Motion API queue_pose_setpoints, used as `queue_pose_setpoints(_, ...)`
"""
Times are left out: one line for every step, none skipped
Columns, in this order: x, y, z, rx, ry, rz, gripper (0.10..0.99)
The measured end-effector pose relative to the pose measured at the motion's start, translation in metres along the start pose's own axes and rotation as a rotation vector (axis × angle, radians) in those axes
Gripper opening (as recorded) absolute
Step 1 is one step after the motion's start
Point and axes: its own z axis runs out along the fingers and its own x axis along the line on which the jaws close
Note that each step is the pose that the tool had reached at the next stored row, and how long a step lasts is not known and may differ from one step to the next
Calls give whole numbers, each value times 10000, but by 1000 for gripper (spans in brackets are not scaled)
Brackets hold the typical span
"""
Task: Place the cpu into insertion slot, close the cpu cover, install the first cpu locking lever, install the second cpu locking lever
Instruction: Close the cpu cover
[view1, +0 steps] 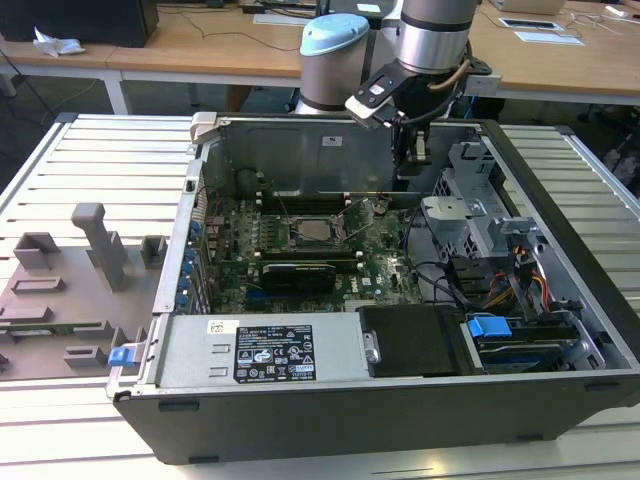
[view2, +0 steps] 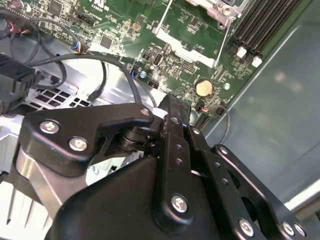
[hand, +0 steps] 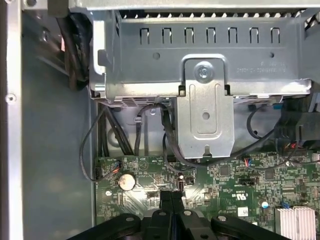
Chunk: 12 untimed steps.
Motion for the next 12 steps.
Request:
queue_pose_setpoints(1,-1,16,0,0,0,106)
queue_pose_setpoints(1,-4,44,1,-1,0,106)
queue_pose_setpoints(2,-5,64,1,-2,0,106)
queue_pose_setpoints(2,-6,78,1,-1,0,106)
queue_pose_setpoints(3,-7,91,1,0,0,106)
queue_pose_setpoints(3,-9,103,1,-1,2,106)
queue_pose_setpoints(3,-10,113,1,-1,1,106)
queue_pose_setpoints(3,-13,127,1,-1,3,106)
queue_pose_setpoints(4,-18,150,1,0,1,106)
queue_pose_setpoints(5,-23,166,1,0,1,106)
queue_pose_setpoints(5,-28,180,1,-2,1,106)
queue_pose_setpoints(5,-31,188,1,-2,0,106)
